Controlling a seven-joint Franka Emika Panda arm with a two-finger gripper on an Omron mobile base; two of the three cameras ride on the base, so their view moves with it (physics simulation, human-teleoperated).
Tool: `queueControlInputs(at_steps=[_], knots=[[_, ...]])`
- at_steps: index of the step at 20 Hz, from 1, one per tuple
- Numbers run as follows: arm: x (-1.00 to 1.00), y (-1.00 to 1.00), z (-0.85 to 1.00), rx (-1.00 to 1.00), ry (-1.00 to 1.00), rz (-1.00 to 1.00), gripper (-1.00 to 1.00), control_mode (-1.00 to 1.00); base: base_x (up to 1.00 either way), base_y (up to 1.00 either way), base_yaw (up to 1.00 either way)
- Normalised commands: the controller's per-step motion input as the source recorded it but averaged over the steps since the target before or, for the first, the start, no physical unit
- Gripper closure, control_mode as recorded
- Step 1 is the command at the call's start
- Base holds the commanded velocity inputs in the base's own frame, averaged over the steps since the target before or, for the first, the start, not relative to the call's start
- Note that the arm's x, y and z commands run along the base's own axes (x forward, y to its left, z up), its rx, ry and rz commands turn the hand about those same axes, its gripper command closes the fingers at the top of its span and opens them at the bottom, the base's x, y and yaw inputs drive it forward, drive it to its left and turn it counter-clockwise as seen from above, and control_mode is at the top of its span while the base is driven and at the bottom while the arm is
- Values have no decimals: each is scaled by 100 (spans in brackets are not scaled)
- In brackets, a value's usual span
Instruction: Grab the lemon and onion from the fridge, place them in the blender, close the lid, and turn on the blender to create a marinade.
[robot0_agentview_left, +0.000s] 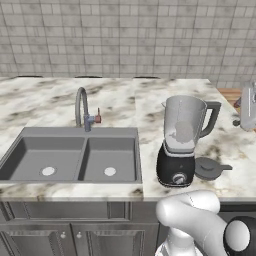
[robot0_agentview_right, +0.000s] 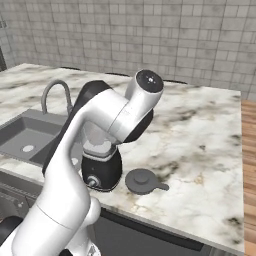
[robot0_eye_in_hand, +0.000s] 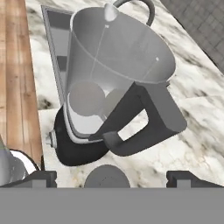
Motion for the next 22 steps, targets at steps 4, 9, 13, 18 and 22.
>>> queueControlInputs(at_steps=[4, 9, 13, 18, 22], knots=[[-8, -1, -37, -8, 3, 7, -100, -100, 0, 0, 0], [-23, -8, -48, -12, 1, 10, -100, -100, 0, 0, 0], [-51, -11, -49, -20, 0, 7, -100, -100, 0, 0, 0], [-32, -24, -34, -11, 0, 5, -100, -100, 0, 0, 0], [-7, -12, -54, -7, 0, 7, -100, -100, 0, 0, 0]])
